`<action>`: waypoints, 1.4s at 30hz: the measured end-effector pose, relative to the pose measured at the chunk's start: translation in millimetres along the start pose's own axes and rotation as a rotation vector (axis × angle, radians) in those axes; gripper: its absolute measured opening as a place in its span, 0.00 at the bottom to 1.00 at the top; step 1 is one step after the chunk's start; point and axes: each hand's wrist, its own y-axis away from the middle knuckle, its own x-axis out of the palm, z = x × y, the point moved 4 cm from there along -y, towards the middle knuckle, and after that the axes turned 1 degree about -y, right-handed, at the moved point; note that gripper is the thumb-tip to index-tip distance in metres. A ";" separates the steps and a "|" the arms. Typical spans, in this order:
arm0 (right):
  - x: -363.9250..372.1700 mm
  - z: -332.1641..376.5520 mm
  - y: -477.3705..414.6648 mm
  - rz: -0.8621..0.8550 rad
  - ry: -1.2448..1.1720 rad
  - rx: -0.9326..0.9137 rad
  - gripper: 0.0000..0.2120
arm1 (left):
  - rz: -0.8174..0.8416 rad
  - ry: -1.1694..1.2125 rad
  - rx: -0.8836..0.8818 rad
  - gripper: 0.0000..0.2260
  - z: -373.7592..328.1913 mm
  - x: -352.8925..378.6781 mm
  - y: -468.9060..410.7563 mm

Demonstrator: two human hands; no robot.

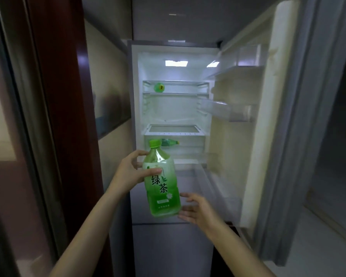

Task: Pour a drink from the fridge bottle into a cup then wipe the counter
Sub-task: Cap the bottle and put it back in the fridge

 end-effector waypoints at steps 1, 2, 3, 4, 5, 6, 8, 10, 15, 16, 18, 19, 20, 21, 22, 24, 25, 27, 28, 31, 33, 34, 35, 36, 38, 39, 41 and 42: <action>7.5 4.0 -10.5 -0.001 -0.011 -0.004 0.15 | 0.000 -0.008 0.013 0.31 1.4 -5.4 -11.3; 15.3 8.5 -21.2 -0.001 -0.024 -0.007 0.15 | -0.005 -0.012 0.026 0.30 2.6 -10.7 -22.7; 22.9 12.8 -32.2 -0.004 -0.035 -0.010 0.15 | -0.010 -0.013 0.040 0.28 4.5 -16.1 -34.5; 29.7 16.8 -43.2 -0.007 -0.041 -0.016 0.15 | -0.013 -0.009 0.050 0.27 6.2 -20.8 -45.8; 35.7 20.6 -54.2 -0.009 -0.038 -0.023 0.15 | -0.015 -0.013 0.058 0.27 8.9 -25.5 -57.3; 41.5 24.1 -65.9 -0.014 -0.034 -0.028 0.16 | -0.017 -0.020 0.068 0.27 10.2 -30.2 -68.6; 49.4 28.6 -86.0 -0.021 -0.036 -0.040 0.16 | -0.016 -0.039 0.087 0.27 13.9 -35.8 -88.5; 54.7 31.0 -104.5 -0.028 -0.046 -0.052 0.13 | -0.016 -0.043 0.102 0.28 16.6 -40.3 -104.6; 62.8 35.1 -157.1 -0.055 -0.024 -0.034 0.15 | -0.027 -0.032 0.096 0.29 37.6 -47.0 -150.9; 63.5 37.8 -168.1 -0.062 -0.021 -0.033 0.15 | -0.033 -0.030 0.092 0.29 41.8 -47.7 -160.3; 64.0 43.8 -190.3 -0.073 -0.011 -0.029 0.15 | -0.043 -0.034 0.084 0.28 50.9 -48.8 -179.4; 64.5 47.0 -201.4 -0.076 -0.002 -0.029 0.15 | -0.050 -0.040 0.082 0.28 55.3 -49.7 -189.0; 65.6 50.5 -212.9 -0.077 0.011 -0.032 0.15 | -0.062 -0.050 0.082 0.28 58.5 -51.0 -198.7; 66.8 54.4 -225.2 -0.076 0.025 -0.039 0.14 | -0.072 -0.065 0.085 0.28 61.4 -52.5 -208.8; 68.6 58.8 -237.8 -0.071 0.032 -0.047 0.13 | -0.082 -0.080 0.091 0.29 63.3 -53.5 -219.3; 72.1 68.5 -263.2 -0.064 0.035 -0.056 0.10 | -0.097 -0.110 0.103 0.30 65.7 -55.2 -241.4; 73.9 73.7 -276.0 -0.060 0.037 -0.059 0.09 | -0.107 -0.124 0.108 0.30 65.7 -56.0 -253.0; 78.4 86.0 -302.2 -0.040 0.041 -0.064 0.08 | -0.127 -0.147 0.116 0.30 63.7 -56.6 -278.3; 80.7 93.0 -316.1 -0.028 0.044 -0.068 0.08 | -0.134 -0.158 0.124 0.29 62.0 -56.8 -291.7; 85.5 117.8 -359.9 0.004 0.085 -0.101 0.09 | -0.161 -0.197 0.160 0.28 60.3 -58.2 -332.7; 87.2 134.5 -388.5 0.015 0.119 -0.133 0.09 | -0.180 -0.209 0.187 0.27 61.7 -59.5 -358.1; 87.7 141.5 -401.5 0.019 0.136 -0.142 0.09 | -0.184 -0.214 0.190 0.28 63.4 -59.4 -370.1; 87.9 147.2 -413.4 0.023 0.153 -0.147 0.11 | -0.182 -0.219 0.191 0.28 65.4 -58.8 -381.2; 88.1 151.8 -424.5 0.028 0.166 -0.150 0.13 | -0.180 -0.224 0.192 0.29 67.8 -57.6 -391.2; 87.5 158.6 -445.4 0.035 0.176 -0.153 0.16 | -0.187 -0.240 0.208 0.28 72.7 -55.0 -409.8; 86.9 161.0 -455.3 0.035 0.173 -0.148 0.16 | -0.192 -0.248 0.216 0.28 75.1 -53.6 -418.1; 85.0 164.6 -473.2 0.032 0.159 -0.139 0.16 | -0.187 -0.255 0.213 0.28 79.8 -50.8 -434.5; 84.1 166.0 -481.5 0.030 0.157 -0.137 0.15 | -0.183 -0.257 0.208 0.29 82.3 -49.1 -442.2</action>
